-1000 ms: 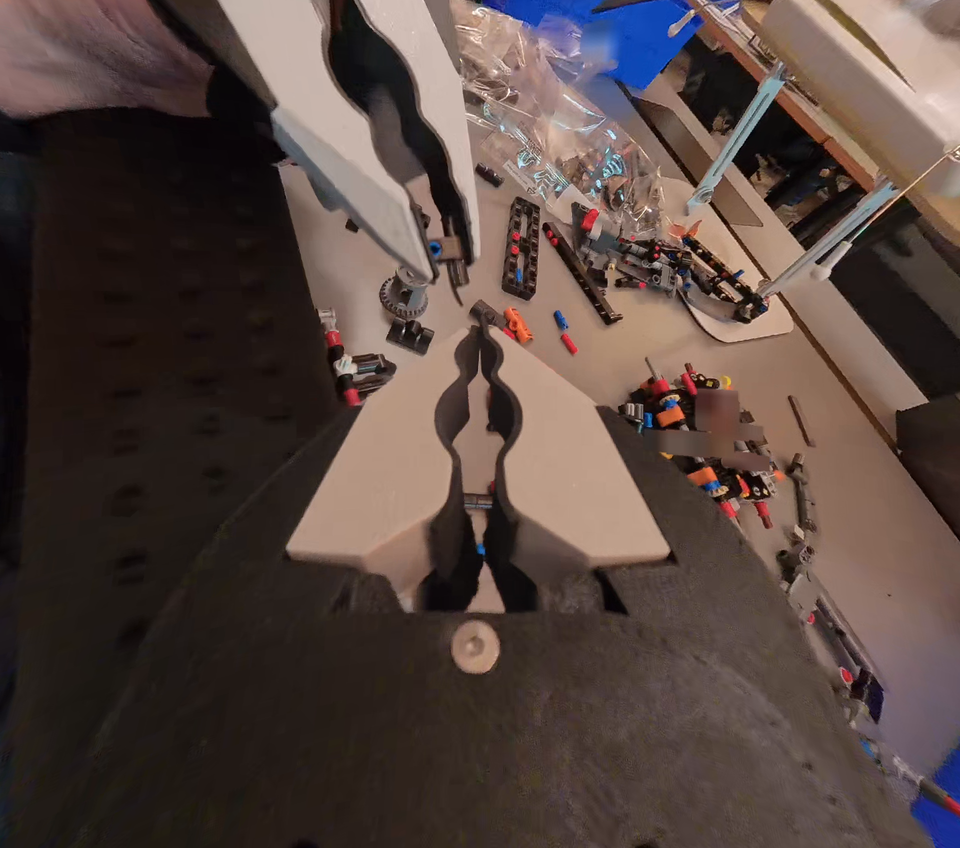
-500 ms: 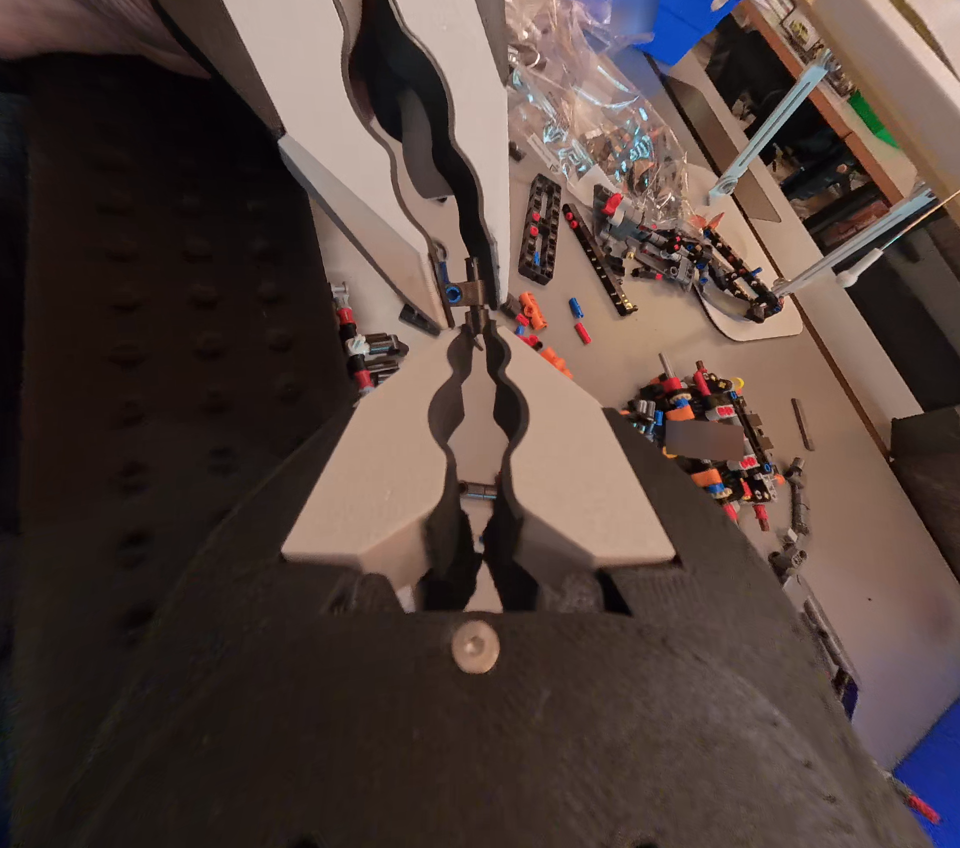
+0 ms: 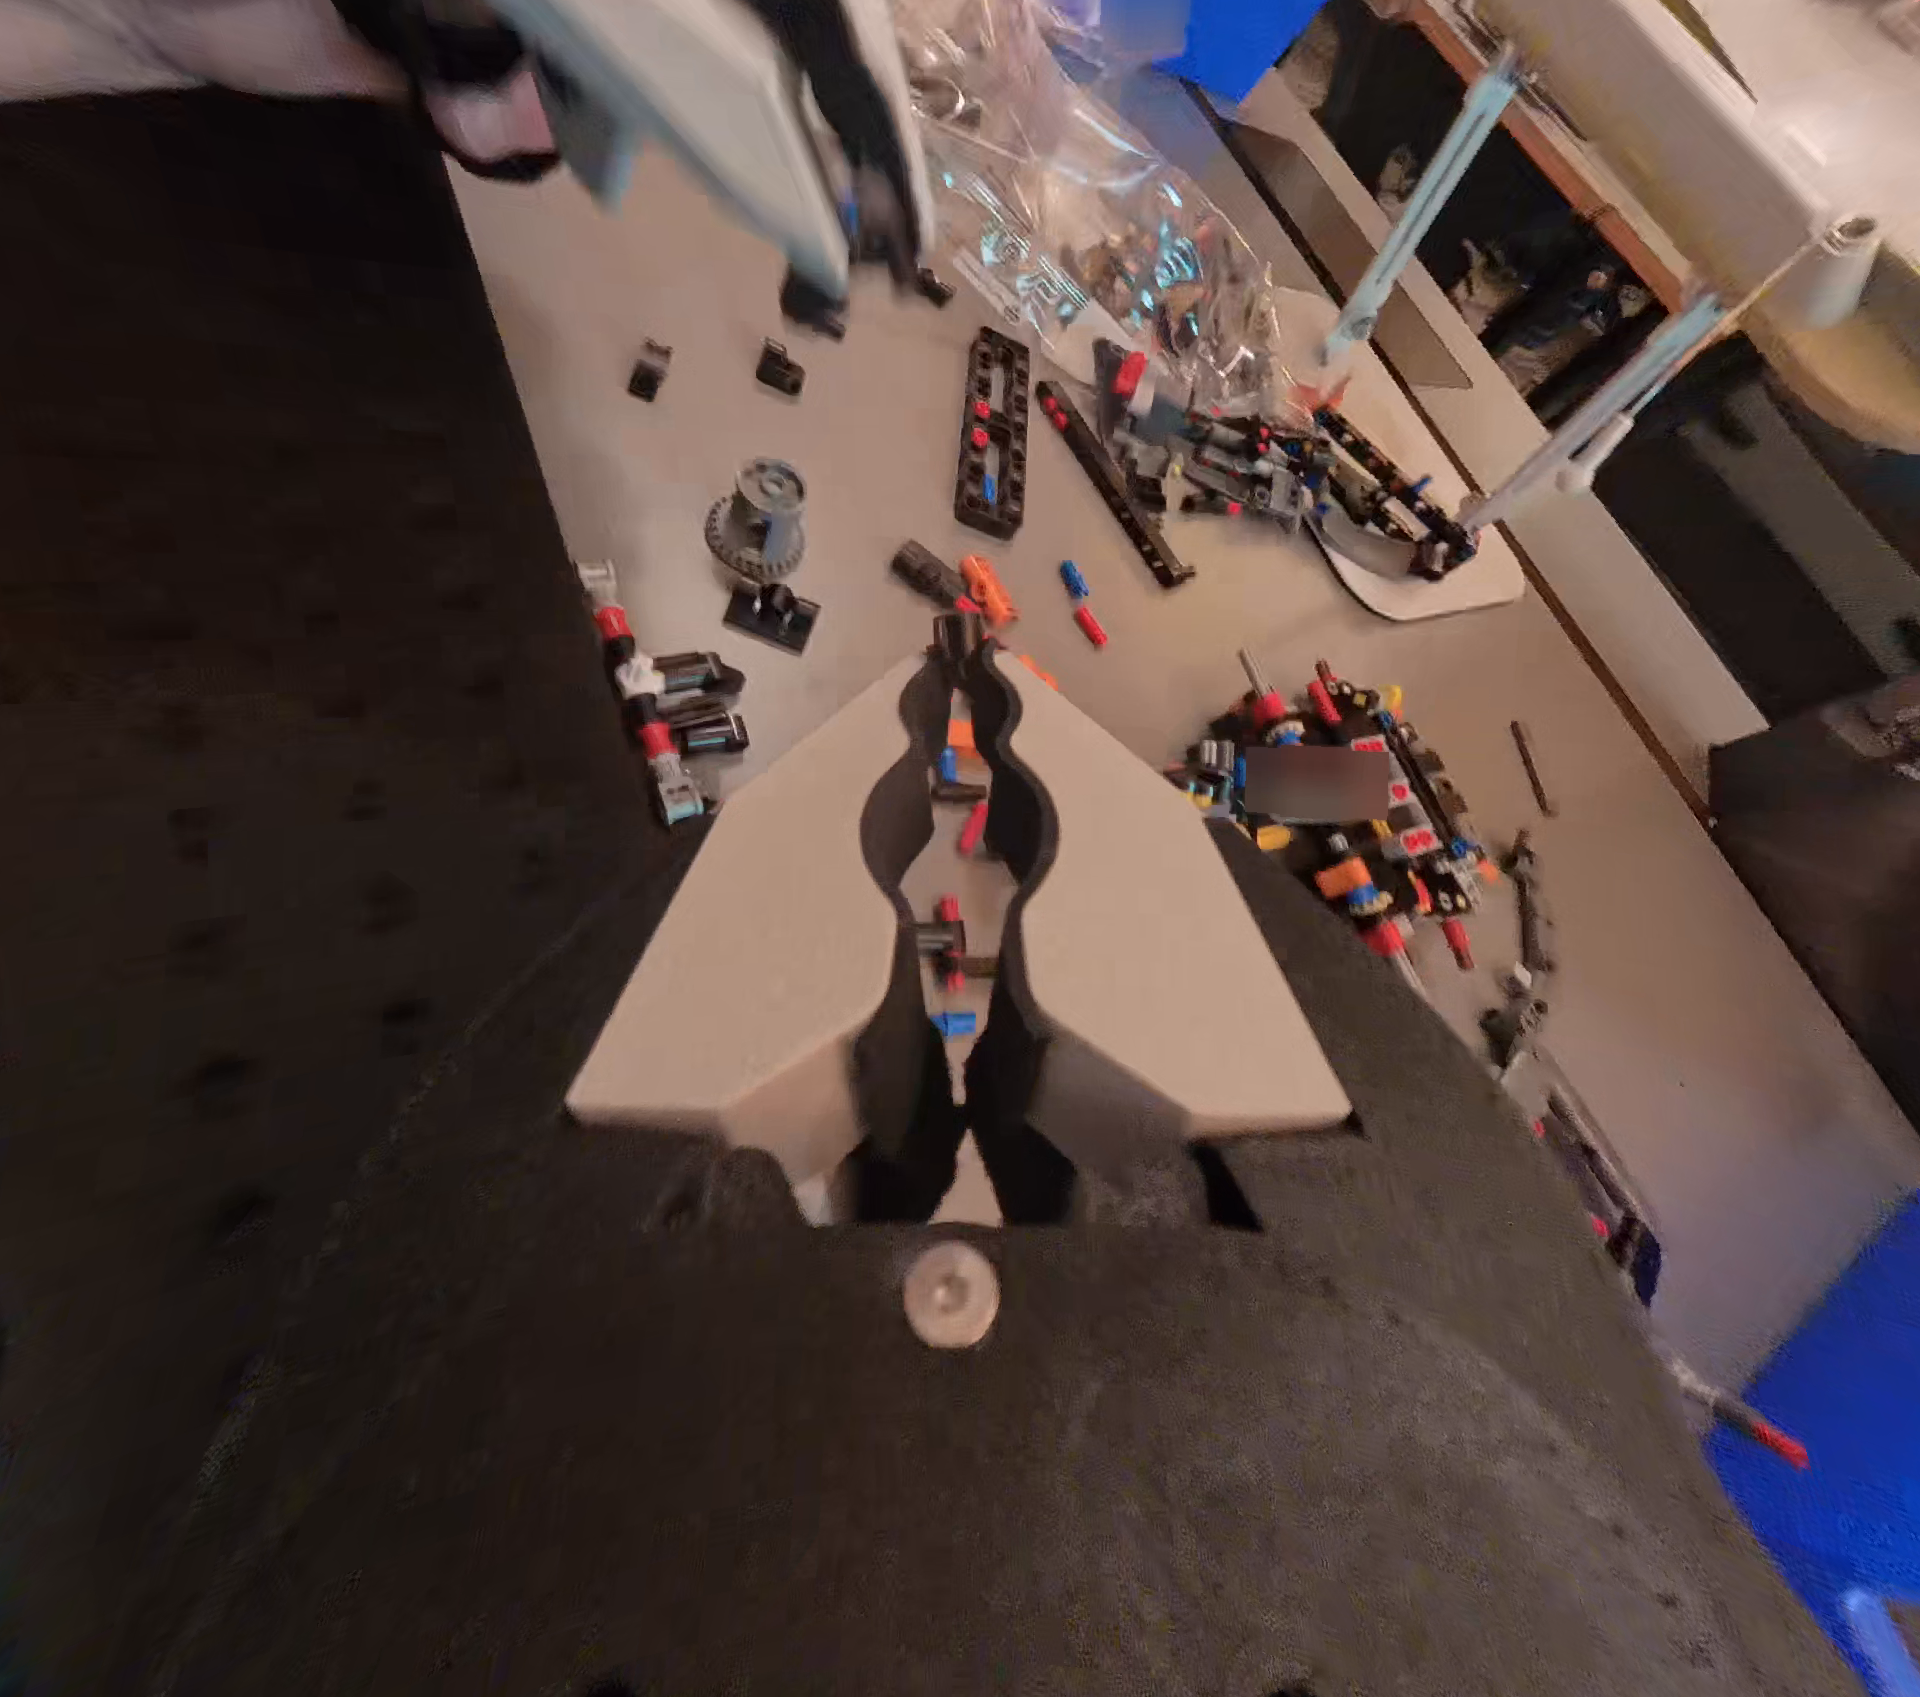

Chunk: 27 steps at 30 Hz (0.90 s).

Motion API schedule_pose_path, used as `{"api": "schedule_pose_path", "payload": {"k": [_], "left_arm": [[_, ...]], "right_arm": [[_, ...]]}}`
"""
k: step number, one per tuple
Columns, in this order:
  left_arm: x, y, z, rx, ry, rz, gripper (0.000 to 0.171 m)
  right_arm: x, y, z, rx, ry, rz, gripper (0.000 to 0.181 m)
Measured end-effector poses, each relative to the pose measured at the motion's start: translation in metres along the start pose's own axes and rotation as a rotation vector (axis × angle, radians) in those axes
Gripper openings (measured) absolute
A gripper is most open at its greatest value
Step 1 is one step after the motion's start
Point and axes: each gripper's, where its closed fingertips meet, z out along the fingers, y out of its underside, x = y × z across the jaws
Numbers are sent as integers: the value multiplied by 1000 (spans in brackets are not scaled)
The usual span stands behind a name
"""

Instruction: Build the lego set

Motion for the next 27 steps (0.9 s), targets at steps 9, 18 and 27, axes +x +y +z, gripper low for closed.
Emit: {"api": "schedule_pose_path", "payload": {"k": [9,18,27], "left_arm": [[24,7,25,-57,53,82,15],[29,6,33,-57,37,152,15],[37,5,36,-40,64,219,15]], "right_arm": [[-3,20,21,-89,-29,35,18],[-8,0,10,40,-78,36,4],[-16,-14,1,107,-70,-66,1]]}}
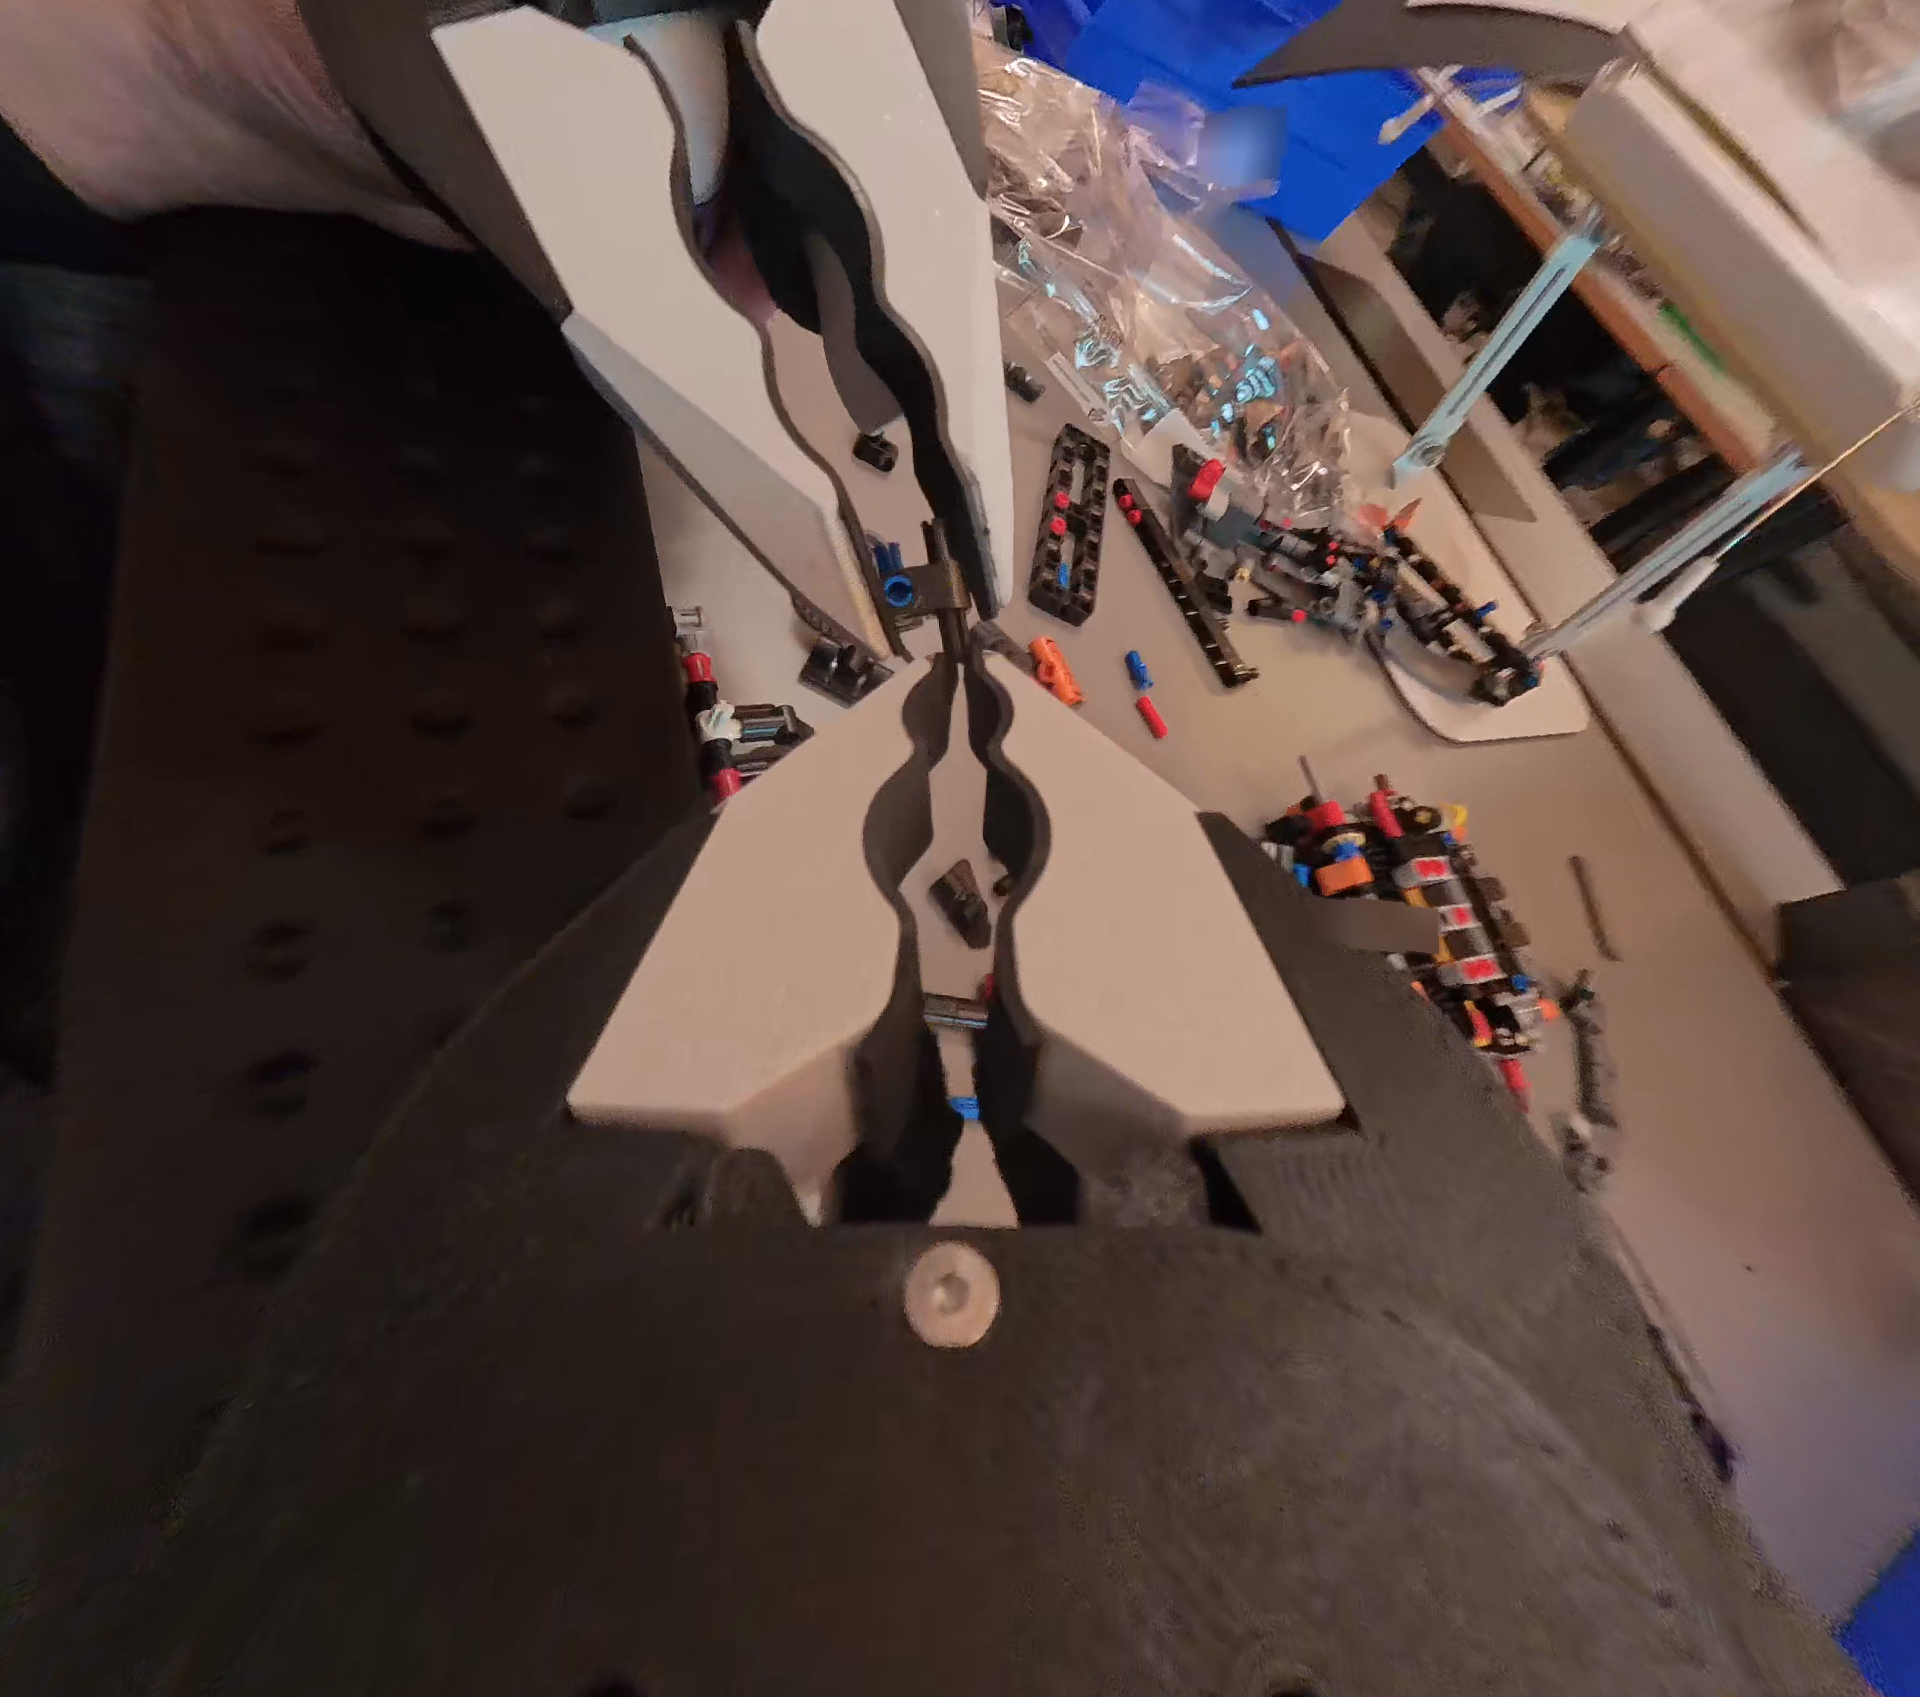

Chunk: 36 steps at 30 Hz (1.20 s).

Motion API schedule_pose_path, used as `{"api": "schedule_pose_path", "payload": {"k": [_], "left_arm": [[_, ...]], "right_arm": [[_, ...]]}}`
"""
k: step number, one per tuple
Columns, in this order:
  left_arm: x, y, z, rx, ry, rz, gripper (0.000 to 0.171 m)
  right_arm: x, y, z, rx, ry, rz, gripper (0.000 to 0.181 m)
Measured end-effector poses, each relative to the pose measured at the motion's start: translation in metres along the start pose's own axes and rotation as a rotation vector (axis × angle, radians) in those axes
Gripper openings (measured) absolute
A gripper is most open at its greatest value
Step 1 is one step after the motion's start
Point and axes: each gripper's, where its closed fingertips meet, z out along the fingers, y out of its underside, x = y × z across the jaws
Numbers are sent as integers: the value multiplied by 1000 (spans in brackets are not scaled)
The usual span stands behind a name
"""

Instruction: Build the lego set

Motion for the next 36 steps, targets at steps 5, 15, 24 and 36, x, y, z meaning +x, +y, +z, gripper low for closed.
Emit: {"api": "schedule_pose_path", "payload": {"k": [5,15,24,36], "left_arm": [[1,1,-1,-2,9,3,15],[-2,2,-4,-1,5,-25,12],[0,3,-5,-14,13,-24,9],[3,8,1,-49,29,-29,8]], "right_arm": [[-1,0,-2,-16,3,-16,0],[1,-5,-7,37,-21,35,0],[1,-6,-8,72,-50,70,0],[1,-4,-8,40,-31,32,0]]}}
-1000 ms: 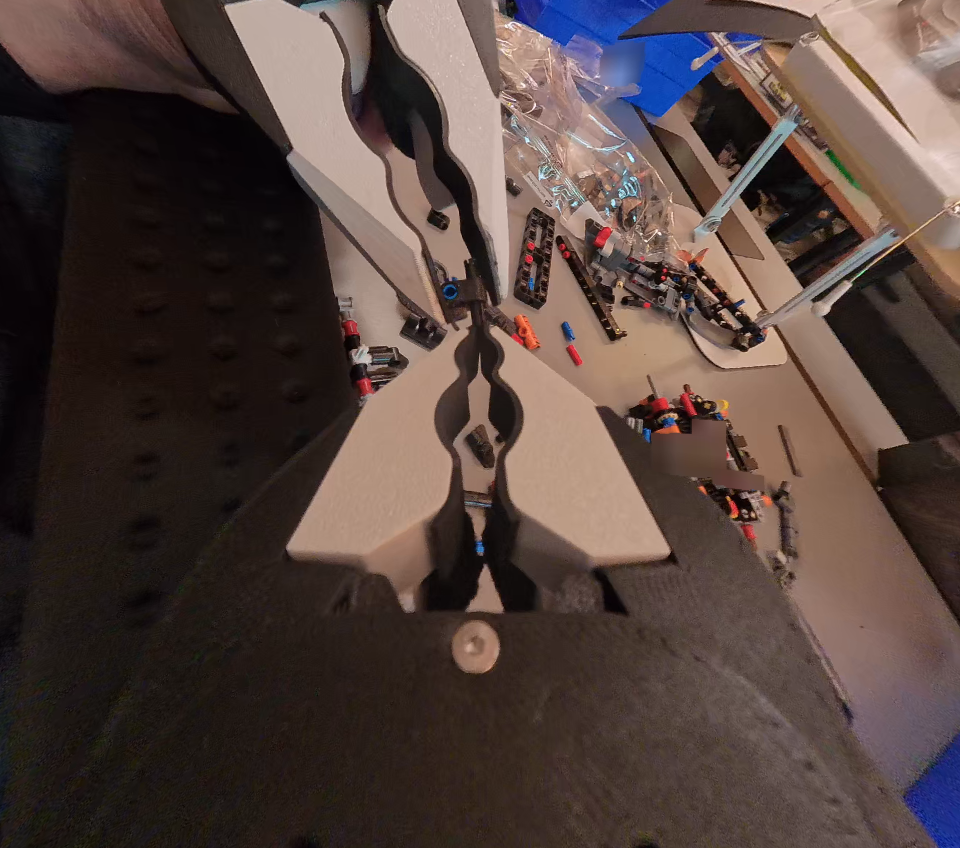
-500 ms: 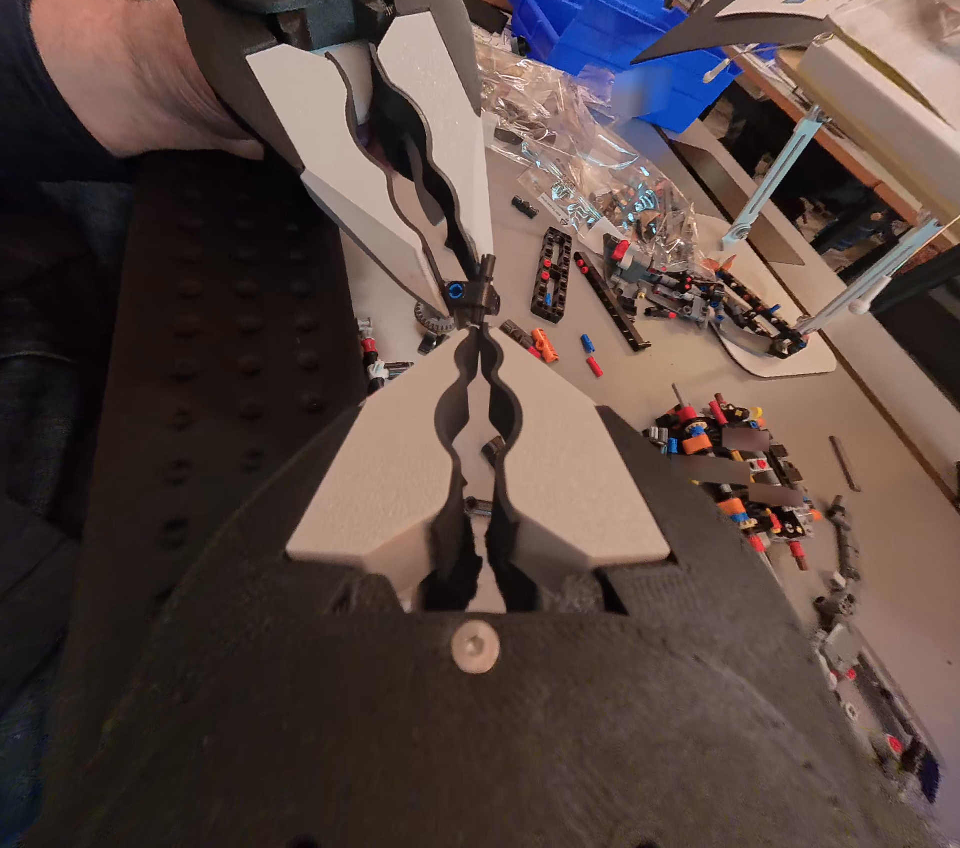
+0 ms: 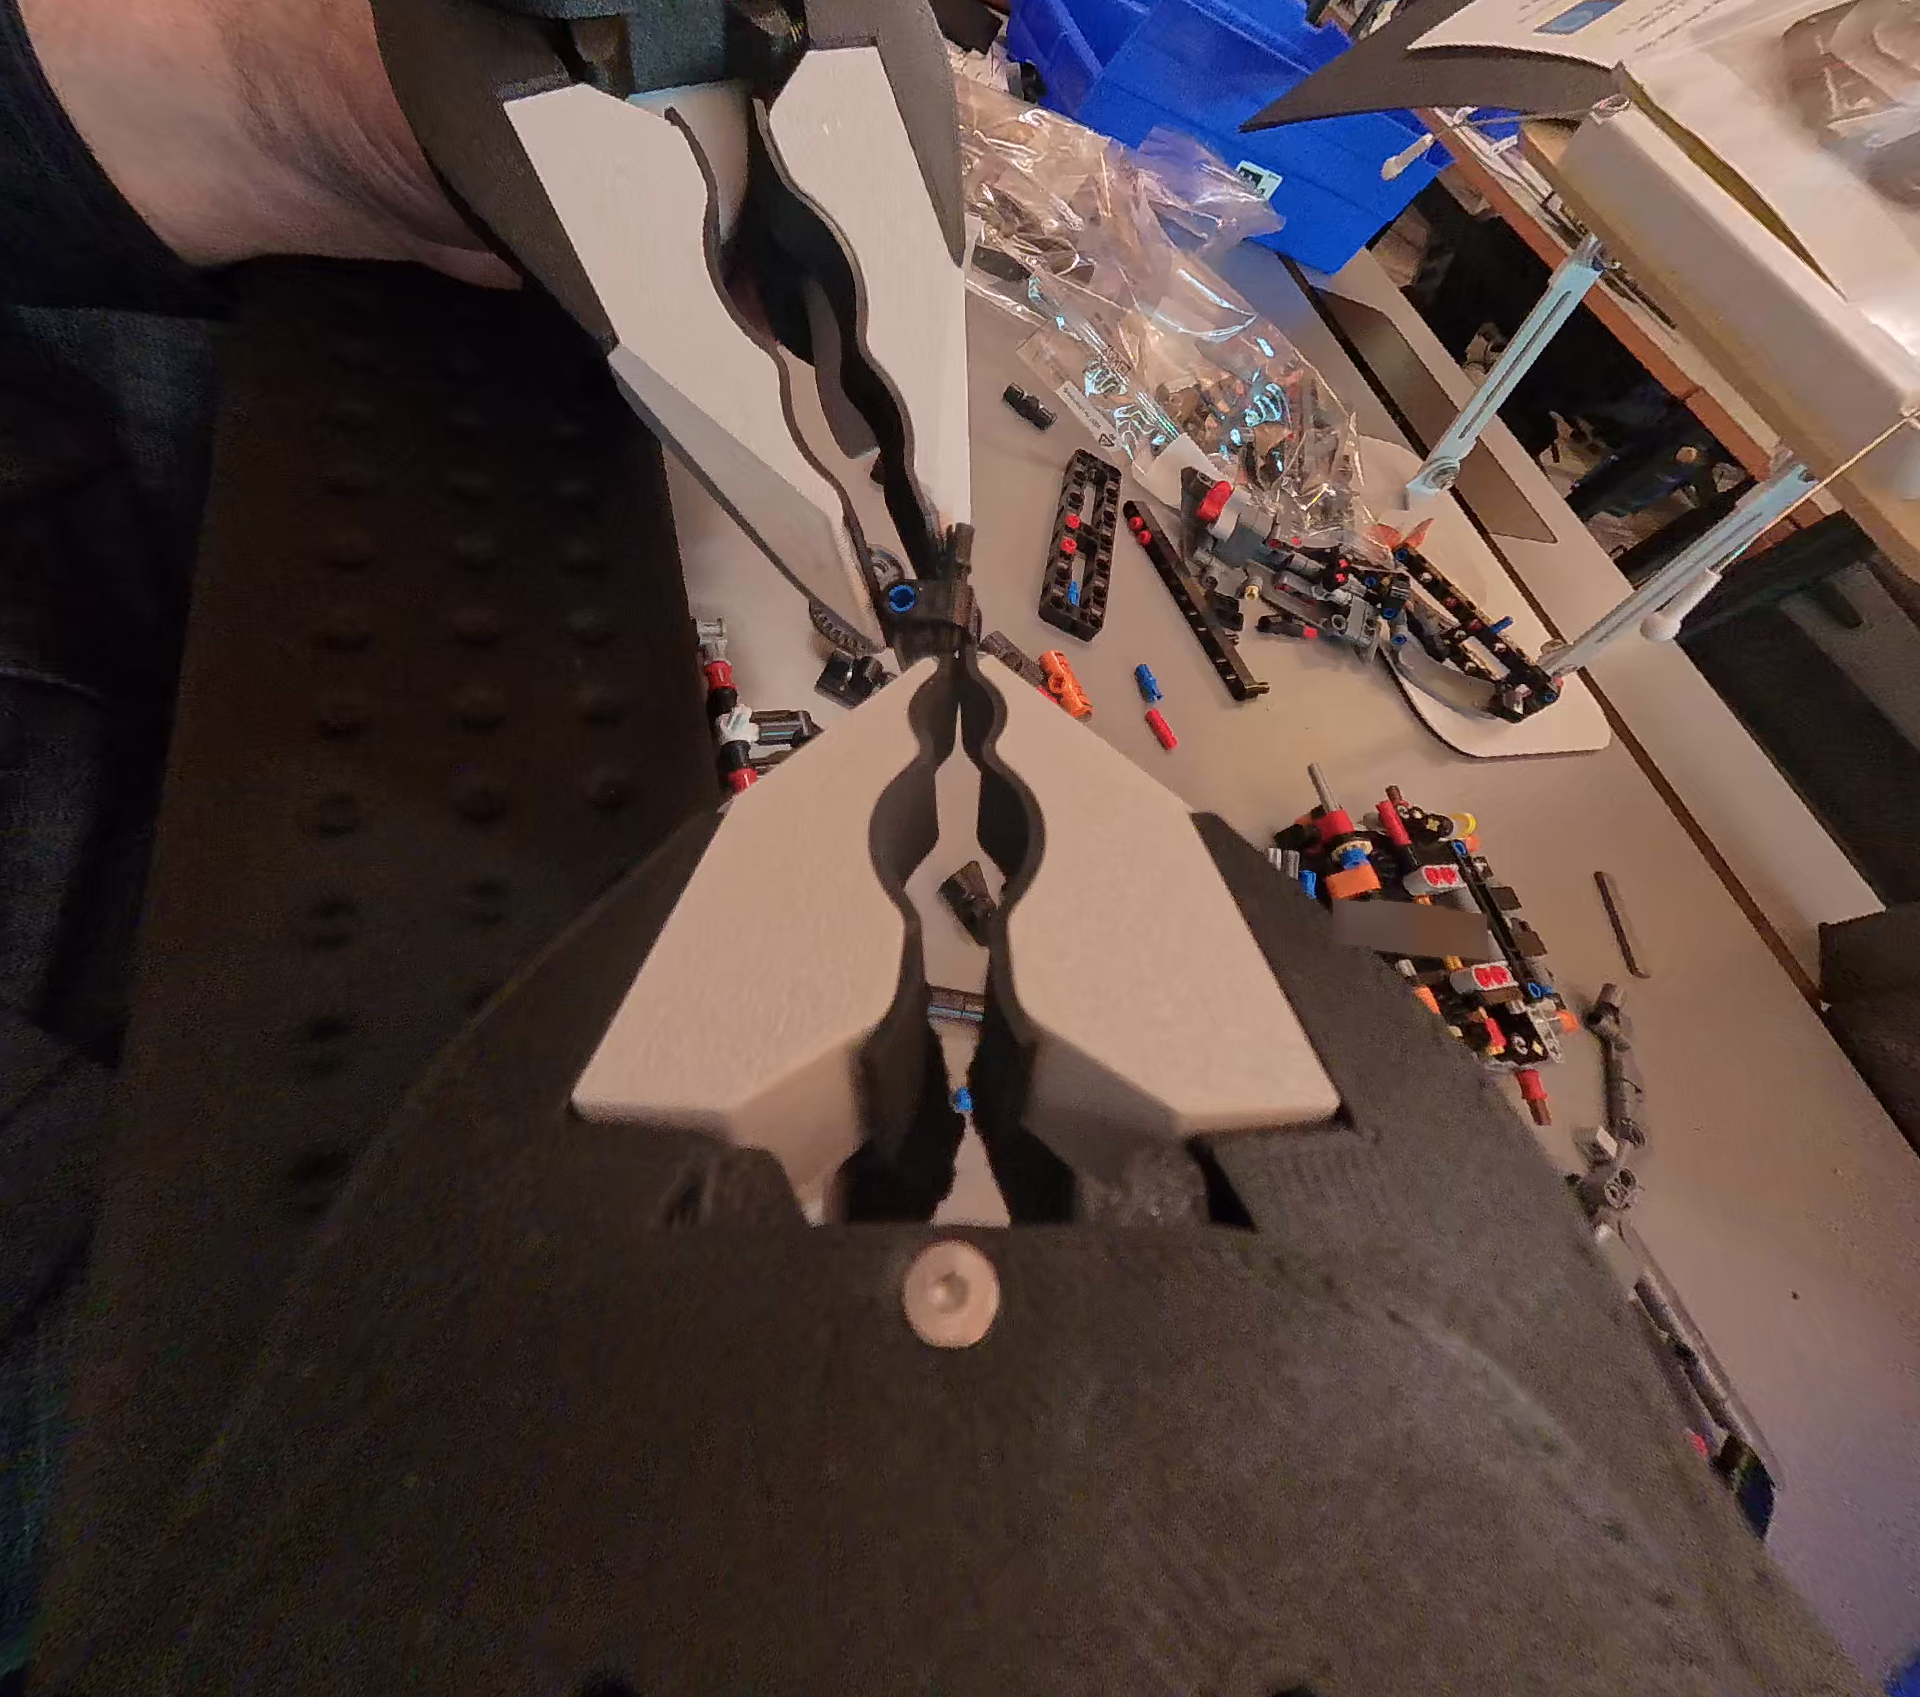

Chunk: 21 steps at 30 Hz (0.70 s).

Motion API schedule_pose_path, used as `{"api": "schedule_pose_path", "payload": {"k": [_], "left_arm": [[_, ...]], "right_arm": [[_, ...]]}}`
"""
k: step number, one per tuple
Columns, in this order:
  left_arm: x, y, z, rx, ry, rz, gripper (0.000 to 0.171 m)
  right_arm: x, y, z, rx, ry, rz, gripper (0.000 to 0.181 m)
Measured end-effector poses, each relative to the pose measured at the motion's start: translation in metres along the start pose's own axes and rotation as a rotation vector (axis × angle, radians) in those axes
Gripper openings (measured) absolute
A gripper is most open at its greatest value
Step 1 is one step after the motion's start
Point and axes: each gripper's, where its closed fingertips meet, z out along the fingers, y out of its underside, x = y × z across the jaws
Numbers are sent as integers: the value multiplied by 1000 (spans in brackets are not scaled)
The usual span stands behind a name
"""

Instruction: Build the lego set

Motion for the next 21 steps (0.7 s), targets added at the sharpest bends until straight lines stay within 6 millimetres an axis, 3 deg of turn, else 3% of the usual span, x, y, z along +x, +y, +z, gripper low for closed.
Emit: {"api": "schedule_pose_path", "payload": {"k": [5,9,17,21], "left_arm": [[-2,11,9,-68,-25,24,8],[-8,16,12,-103,-48,9,9],[-14,16,8,-116,-122,78,8],[-13,18,10,-149,-154,141,8]], "right_arm": [[2,11,6,-76,35,-22,0],[6,14,8,-66,17,55,0],[6,7,5,20,-93,257,24],[5,8,5,14,-91,247,16]]}}
